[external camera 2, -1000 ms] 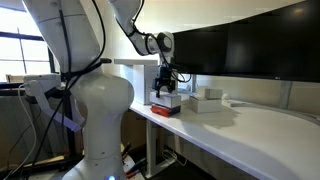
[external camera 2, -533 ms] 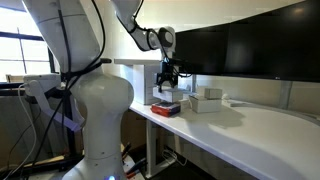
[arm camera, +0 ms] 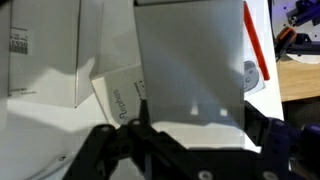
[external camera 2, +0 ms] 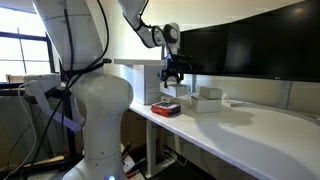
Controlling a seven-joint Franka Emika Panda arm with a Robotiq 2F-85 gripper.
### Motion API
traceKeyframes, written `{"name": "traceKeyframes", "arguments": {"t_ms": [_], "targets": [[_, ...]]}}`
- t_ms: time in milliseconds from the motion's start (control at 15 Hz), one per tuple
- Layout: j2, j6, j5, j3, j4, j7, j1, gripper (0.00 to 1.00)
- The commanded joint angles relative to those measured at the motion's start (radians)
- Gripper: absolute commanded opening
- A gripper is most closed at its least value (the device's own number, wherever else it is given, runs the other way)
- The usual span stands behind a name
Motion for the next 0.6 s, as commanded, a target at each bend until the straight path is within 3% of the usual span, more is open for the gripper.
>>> {"name": "traceKeyframes", "arguments": {"t_ms": [0, 533], "targets": [[0.063, -0.006, -0.032, 0.012, 0.080, 0.078, -0.026, 0.61], [0.136, -0.025, -0.086, 0.003, 0.205, 0.132, -0.065, 0.61]]}}
